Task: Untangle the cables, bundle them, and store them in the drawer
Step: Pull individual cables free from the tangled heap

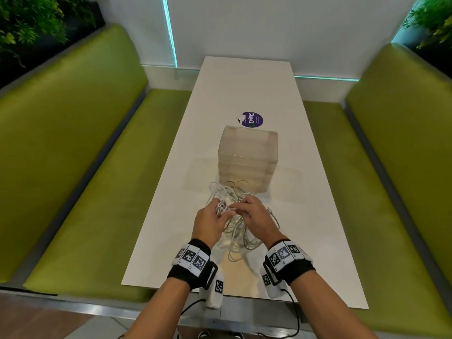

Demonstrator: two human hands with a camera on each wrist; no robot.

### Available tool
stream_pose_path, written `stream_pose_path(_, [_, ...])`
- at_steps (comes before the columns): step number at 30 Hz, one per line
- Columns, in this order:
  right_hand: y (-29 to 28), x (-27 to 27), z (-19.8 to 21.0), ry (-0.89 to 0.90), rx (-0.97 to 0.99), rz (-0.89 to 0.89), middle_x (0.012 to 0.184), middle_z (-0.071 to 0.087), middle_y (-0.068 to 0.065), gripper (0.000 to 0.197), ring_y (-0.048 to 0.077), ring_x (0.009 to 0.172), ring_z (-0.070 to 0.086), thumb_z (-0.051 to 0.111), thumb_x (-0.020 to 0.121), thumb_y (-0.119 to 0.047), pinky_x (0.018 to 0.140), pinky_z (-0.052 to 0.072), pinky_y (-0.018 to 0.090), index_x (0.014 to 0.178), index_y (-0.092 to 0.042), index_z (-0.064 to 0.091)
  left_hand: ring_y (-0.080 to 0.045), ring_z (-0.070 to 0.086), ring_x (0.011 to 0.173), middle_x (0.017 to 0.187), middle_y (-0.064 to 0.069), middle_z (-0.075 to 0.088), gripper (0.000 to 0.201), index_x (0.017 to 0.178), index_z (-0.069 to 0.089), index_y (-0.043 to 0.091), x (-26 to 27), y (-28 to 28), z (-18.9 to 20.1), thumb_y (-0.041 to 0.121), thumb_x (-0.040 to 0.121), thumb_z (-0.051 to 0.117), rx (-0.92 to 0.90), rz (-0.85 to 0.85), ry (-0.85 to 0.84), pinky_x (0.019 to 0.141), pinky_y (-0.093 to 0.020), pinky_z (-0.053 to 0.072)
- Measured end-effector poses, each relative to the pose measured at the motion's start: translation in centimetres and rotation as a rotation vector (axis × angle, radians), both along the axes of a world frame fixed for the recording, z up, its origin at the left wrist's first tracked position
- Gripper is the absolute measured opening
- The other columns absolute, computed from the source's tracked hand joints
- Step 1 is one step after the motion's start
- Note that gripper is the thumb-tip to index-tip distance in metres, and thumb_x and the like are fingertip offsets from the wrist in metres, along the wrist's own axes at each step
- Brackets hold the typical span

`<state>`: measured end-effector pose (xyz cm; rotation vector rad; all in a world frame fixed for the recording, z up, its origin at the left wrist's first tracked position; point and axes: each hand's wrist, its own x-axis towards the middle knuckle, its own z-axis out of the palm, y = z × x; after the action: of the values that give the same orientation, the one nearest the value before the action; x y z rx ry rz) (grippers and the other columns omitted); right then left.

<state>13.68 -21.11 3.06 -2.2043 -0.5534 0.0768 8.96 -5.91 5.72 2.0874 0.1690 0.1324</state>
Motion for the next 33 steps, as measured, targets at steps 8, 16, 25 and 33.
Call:
stream_pose_path(8, [-0.2, 0.4, 0.0, -0.031, 0.007, 0.084, 0.084, 0.041, -0.021, 0.026, 0.015, 0.088, 0.046, 0.052, 0.086, 0.006, 0.081, 0.044, 0.025, 0.104, 0.000, 0.070, -0.028, 0.055, 0.065, 0.066, -0.004, 0.059, 0.031, 0.082, 0.056, 0.011, 0.9, 0.6, -0.1, 0.040, 0.089, 0.061, 0.241, -0.150, 0.128, 0.058, -0.034, 0.041])
stream_pose_path(16, [-0.2, 0.9, -1.1, -0.059, -0.083, -0.031, 0.092, 0.063, 0.004, 0.014, 0.023, 0.093, 0.053, 0.065, 0.084, -0.008, 0.082, 0.043, 0.035, 0.095, -0.008, 0.073, -0.014, 0.035, 0.052, 0.055, 0.003, 0.041, 0.035, 0.058, 0.044, 0.014, 0.7, 0.7, 2.6, 0.019, 0.087, 0.062, -0.005, -0.222, 0.240, 0.045, -0.020, 0.024])
stream_pose_path(25, [0.9, 2.5, -2.0, -0.073, -0.094, -0.081, 0.091, 0.060, -0.004, 0.020, 0.023, 0.094, 0.051, 0.060, 0.085, -0.002, 0.078, 0.050, 0.041, 0.097, -0.012, 0.073, -0.011, 0.026, 0.053, 0.056, 0.004, 0.030, 0.028, 0.065, 0.045, 0.011, -2.4, 3.0, 4.0, 0.014, 0.087, 0.063, -0.344, -0.023, 0.125, 0.051, -0.024, 0.023])
stream_pose_path(33, [1.5, 1.2, -0.8, -0.081, -0.065, -0.007, 0.087, 0.056, 0.004, 0.015, 0.019, 0.088, 0.045, 0.062, 0.089, -0.012, 0.074, 0.035, 0.026, 0.098, -0.007, 0.072, -0.009, 0.047, 0.057, 0.061, 0.008, 0.055, 0.025, 0.071, 0.056, 0.014, -0.3, 1.5, 1.3, 0.030, 0.085, 0.069, -0.206, 0.005, 0.133, 0.054, -0.021, 0.037])
